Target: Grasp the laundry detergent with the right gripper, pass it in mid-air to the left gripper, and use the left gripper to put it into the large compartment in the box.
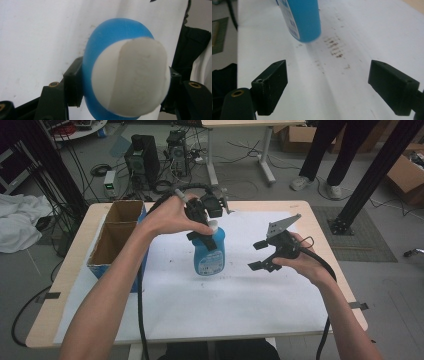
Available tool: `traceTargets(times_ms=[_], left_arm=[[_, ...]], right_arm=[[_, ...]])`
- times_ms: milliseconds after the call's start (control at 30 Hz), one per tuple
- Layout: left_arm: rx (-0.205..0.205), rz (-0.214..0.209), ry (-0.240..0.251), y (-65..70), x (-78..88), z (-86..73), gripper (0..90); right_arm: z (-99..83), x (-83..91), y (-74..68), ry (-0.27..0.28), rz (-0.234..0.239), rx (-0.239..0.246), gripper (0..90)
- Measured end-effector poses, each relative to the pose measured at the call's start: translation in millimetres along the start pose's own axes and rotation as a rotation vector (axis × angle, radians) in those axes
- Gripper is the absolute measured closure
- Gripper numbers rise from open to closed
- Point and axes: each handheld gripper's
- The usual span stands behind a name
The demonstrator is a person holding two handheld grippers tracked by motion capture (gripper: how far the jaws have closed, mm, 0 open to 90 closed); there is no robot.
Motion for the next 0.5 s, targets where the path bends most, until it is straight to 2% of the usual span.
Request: traceTargets(times_ms=[200,300,467,500], left_arm=[[0.091,0.039,-0.001,-7.2,20.1,-0.6,37.6],[0.147,0.055,-0.004,-11.4,29.8,-2.6,37.6],[0.256,0.078,-0.015,-20.2,47.4,-6.5,37.6],[0.282,0.093,-0.015,-21.7,51.0,-7.1,37.7]], right_arm=[[-10.2,13.3,5.1,-0.046,-0.061,-0.027,16.6],[-13.8,18.3,7.2,-0.088,-0.086,-0.042,17.4],[-16.4,22.1,8.6,-0.138,-0.113,-0.057,17.8],[-16.7,22.7,8.7,-0.146,-0.122,-0.06,17.8]])
Point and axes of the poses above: each handheld gripper's, and its own axes: x roughly backward along the jaws, z roughly out of its top, y roughly to its right, and after that the axes turned 3 degrees about x, right-handed
